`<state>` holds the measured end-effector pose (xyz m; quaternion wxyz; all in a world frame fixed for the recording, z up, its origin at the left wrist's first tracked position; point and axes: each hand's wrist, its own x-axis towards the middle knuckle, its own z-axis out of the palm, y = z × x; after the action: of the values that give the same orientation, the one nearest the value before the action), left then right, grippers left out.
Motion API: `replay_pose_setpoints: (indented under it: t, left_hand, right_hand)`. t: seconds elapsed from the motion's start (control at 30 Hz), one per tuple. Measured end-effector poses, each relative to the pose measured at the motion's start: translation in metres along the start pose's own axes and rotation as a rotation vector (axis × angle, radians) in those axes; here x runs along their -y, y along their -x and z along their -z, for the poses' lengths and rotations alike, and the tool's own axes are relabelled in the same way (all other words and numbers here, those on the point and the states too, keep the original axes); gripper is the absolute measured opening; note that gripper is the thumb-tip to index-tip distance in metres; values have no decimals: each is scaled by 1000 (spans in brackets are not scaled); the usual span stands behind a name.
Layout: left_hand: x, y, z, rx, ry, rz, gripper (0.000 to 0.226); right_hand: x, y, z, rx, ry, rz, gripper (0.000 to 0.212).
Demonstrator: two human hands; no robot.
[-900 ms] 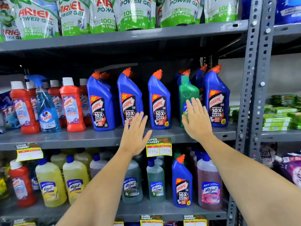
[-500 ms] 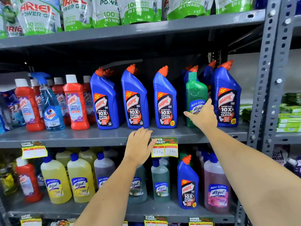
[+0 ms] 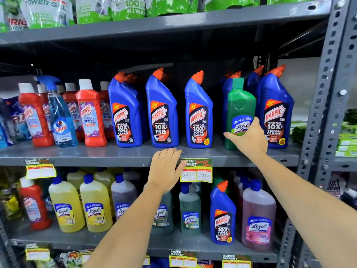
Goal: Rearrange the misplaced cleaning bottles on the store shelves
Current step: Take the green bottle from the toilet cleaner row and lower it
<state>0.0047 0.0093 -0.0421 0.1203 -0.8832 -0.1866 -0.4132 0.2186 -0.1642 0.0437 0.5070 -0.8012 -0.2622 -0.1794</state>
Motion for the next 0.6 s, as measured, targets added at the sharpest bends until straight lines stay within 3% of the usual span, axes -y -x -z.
replay_pose_setpoints:
  t: [0.17,0.3,0.43,0.5,0.6]
  left_hand:
    - [1,2,-5,-43,11,-4,49]
    - [2,4,-9,-139,65,-18,44]
    - [-9,46,-31,-224,115,49,52]
    - [-14,86,-50,-164,203,67,56]
    - [-8,159,-81,129,256,16,57]
  right_hand:
    - [-10,23,29,-6,-115,73,99]
    - [-20,75,54,4,-393,150,76]
    - [-46,145,46,48,-487,167,74]
    - [-64,177,25,81,-476,126,77]
    - [-88,218,-17,168,-409,-4,90]
